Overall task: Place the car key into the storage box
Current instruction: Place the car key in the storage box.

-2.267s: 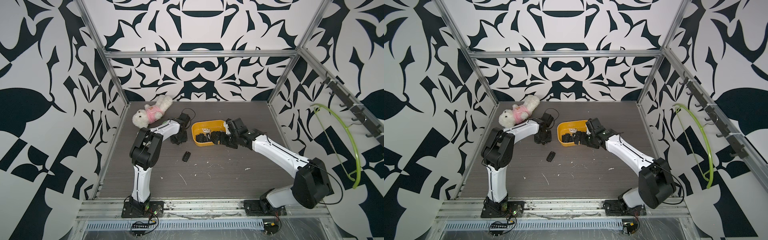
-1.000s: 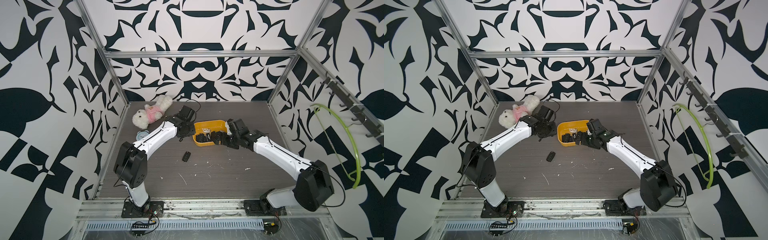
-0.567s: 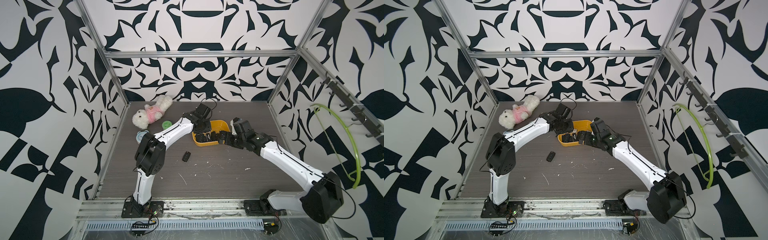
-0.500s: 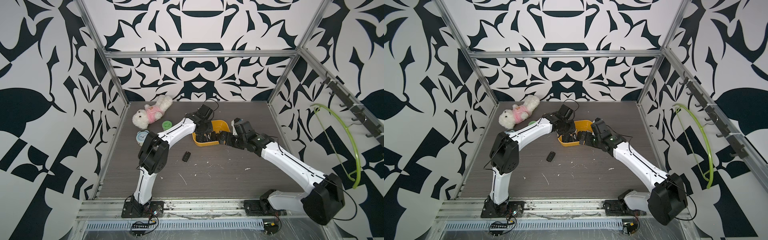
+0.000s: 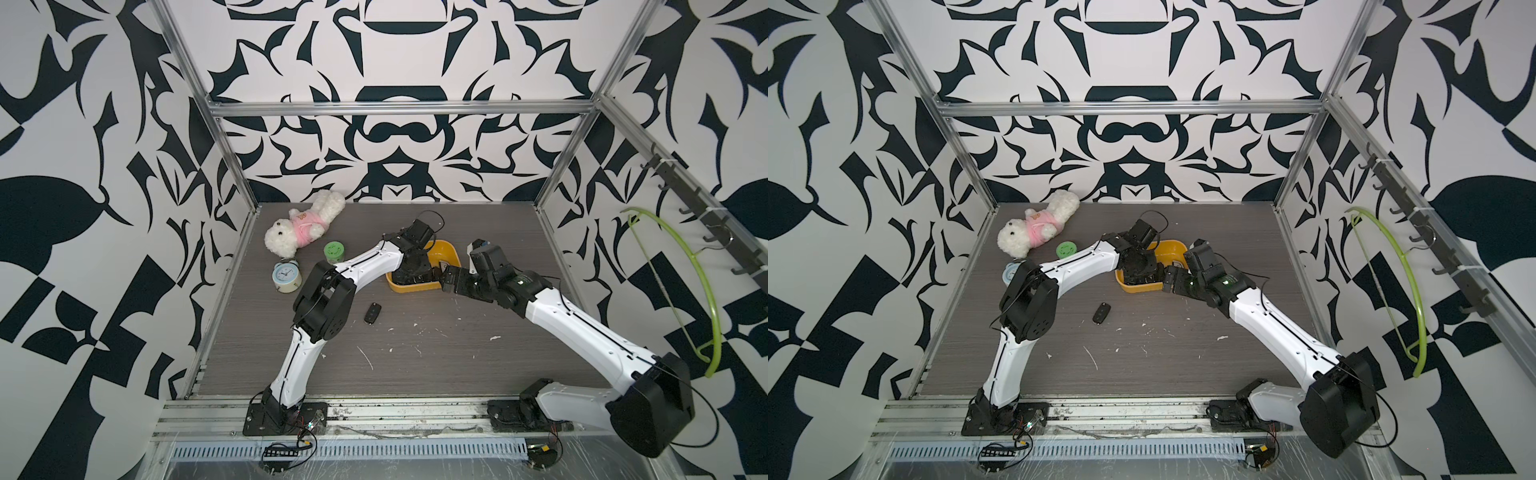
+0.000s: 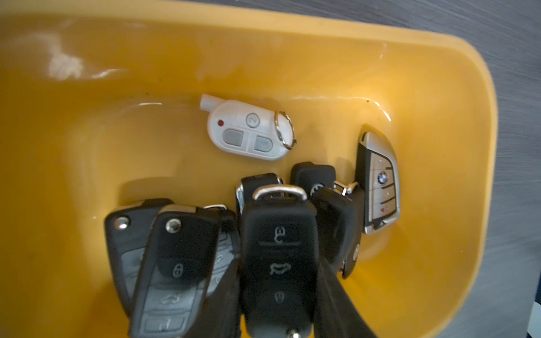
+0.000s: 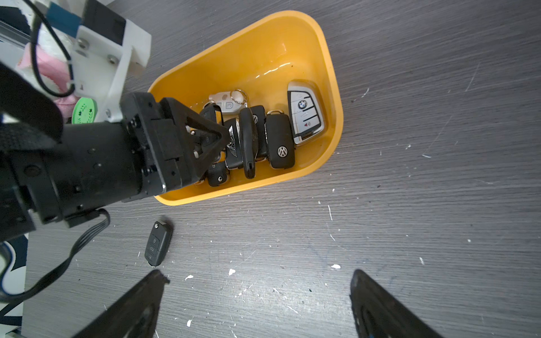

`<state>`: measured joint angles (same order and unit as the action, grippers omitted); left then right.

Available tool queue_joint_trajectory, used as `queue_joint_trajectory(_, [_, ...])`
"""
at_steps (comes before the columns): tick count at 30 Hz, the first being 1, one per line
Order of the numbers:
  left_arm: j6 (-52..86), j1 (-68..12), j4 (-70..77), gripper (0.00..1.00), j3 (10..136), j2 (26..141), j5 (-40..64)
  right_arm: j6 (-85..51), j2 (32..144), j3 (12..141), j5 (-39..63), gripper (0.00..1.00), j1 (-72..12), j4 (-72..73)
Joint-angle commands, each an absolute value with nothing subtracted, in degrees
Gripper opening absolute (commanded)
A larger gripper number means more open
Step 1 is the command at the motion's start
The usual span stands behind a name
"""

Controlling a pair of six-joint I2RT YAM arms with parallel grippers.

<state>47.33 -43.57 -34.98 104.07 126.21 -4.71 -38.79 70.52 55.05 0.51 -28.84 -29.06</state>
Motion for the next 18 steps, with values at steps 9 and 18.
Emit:
queue_joint_trajectory(9, [47.37,-43.51,-37.58,0.63,106.35,127.40,-6.15,-38.13,69.26,54.75,-1.07,1.00,-28.65,-29.17])
queue_joint_trajectory(18, [44.59,-43.55,-34.28,0.63,104.54,119.79,-5.65,-38.57,68.99,55.37,-1.49,1.00,-28.63,-29.60])
